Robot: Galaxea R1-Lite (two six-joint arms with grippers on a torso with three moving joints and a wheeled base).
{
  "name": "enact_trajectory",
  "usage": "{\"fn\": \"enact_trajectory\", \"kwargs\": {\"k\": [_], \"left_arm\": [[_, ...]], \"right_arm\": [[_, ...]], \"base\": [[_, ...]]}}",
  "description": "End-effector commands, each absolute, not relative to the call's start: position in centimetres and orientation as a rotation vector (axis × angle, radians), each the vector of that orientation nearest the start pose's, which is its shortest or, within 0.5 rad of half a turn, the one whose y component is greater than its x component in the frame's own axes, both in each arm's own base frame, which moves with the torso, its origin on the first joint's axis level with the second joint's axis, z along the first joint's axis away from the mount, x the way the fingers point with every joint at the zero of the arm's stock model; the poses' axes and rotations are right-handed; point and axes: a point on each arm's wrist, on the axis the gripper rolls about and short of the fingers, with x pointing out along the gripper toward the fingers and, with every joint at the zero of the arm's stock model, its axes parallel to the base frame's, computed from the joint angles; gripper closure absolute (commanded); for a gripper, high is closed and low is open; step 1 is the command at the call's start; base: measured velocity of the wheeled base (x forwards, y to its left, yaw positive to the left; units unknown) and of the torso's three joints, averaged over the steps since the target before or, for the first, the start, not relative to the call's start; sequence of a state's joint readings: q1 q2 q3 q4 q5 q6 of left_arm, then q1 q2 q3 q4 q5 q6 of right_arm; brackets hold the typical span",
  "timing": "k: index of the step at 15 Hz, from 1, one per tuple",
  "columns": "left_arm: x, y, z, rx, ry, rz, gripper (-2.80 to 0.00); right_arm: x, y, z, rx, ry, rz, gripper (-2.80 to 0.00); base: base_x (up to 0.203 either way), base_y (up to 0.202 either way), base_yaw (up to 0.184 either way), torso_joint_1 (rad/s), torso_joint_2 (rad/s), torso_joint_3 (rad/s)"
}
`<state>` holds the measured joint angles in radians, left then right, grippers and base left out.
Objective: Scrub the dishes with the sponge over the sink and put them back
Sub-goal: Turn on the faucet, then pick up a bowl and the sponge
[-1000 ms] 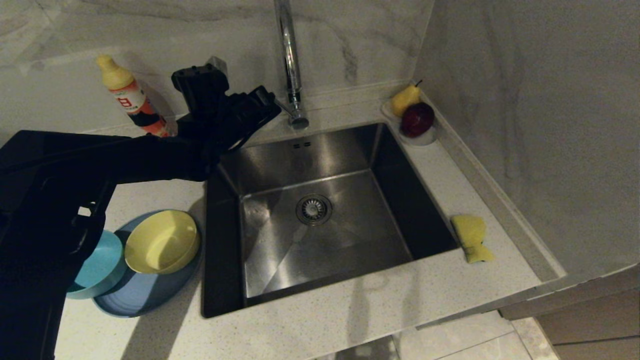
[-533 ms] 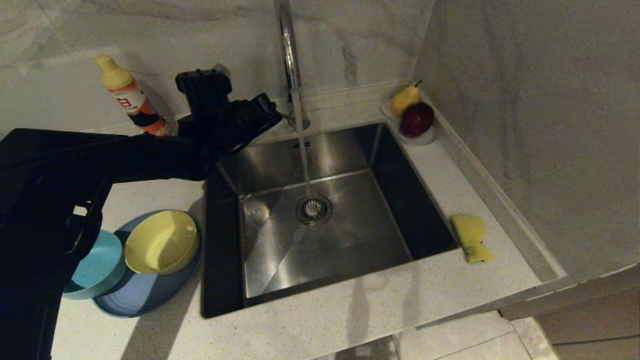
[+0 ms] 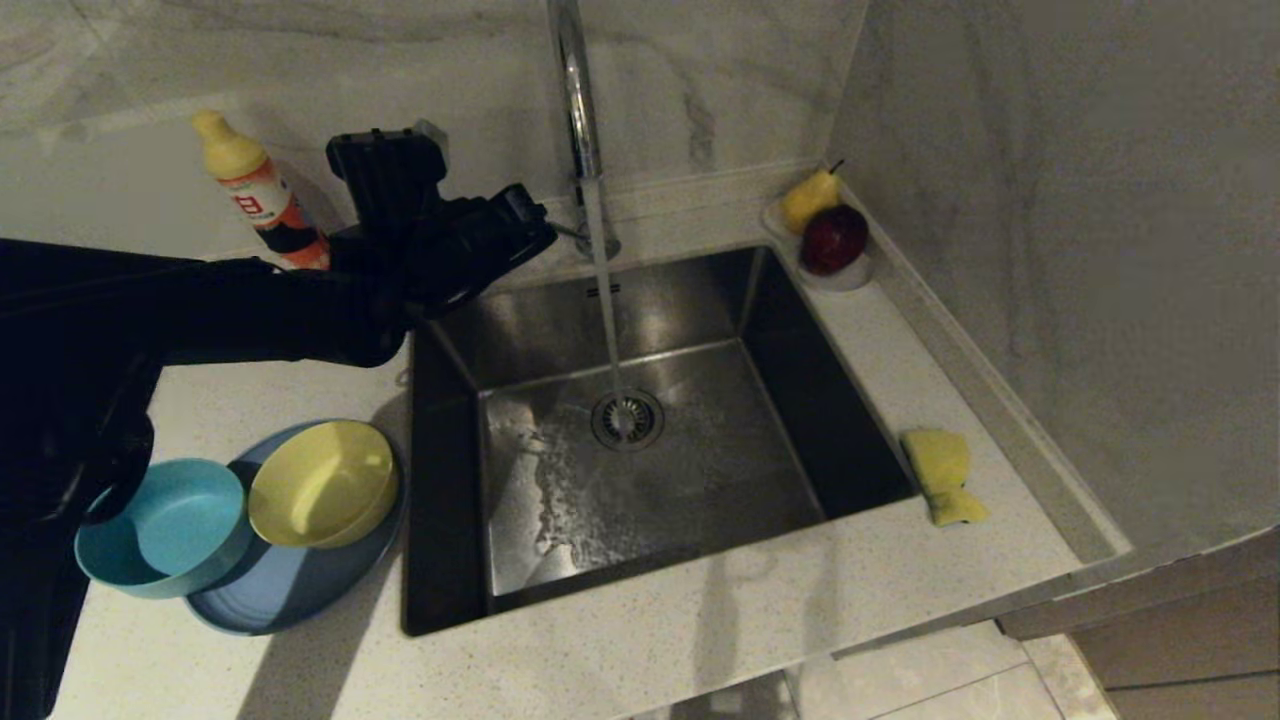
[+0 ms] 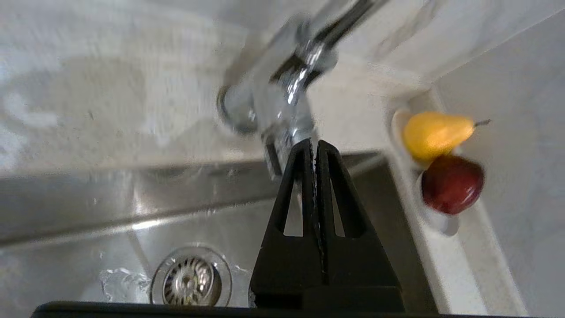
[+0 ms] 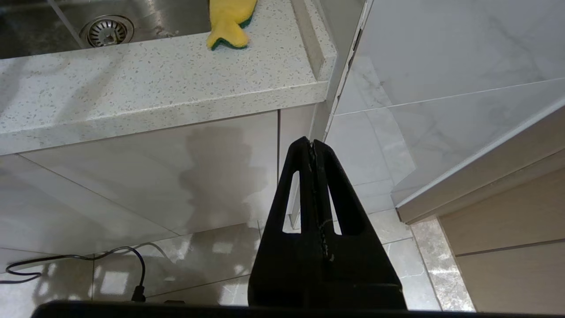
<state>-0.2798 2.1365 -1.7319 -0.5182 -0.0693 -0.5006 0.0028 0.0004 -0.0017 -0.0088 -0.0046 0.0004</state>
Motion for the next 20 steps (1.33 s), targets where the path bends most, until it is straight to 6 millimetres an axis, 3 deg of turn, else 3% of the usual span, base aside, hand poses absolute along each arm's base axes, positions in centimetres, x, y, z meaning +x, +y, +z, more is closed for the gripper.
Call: {"fn": "enact_trajectory", "kwargs": {"k": [1,4,9,12,16,20], "left_arm": [[42.9,-11.9,29.2,-0.518,-0.107,-0.349,0.0],[40.0,-10.4,33.8,-0.516,-0.234,-0.279,0.0],[29.5,-8.4,41.3,-0.483,-0.364,-0.26,0.0],[24.4,-7.2,41.7,-0.355,-0.385,-0.09,0.0],[16.3,-4.5,42.1,-0.341,-0.447,-0.024,0.0],[10.6,-2.3,37.5,-0.301,-0.35,0.026,0.0]], "right_arm": [[-2.3,0.0,7.7,0.0,-0.011,-0.002,0.0],[-2.3,0.0,7.7,0.0,-0.012,-0.002,0.0],[-2.3,0.0,7.7,0.0,-0.012,-0.002,0.0],[-2.3,0.0,7.7,0.0,-0.012,-0.002,0.0],[-2.3,0.0,7.7,0.0,-0.011,-0.002,0.0],[-2.3,0.0,7.7,0.0,-0.011,-0.002,0.0]], "base": [[0.0,0.0,0.0,0.0,0.0,0.0],[0.0,0.0,0.0,0.0,0.0,0.0],[0.0,0.0,0.0,0.0,0.0,0.0],[0.0,0.0,0.0,0.0,0.0,0.0],[0.0,0.0,0.0,0.0,0.0,0.0],[0.0,0.0,0.0,0.0,0.0,0.0]]}}
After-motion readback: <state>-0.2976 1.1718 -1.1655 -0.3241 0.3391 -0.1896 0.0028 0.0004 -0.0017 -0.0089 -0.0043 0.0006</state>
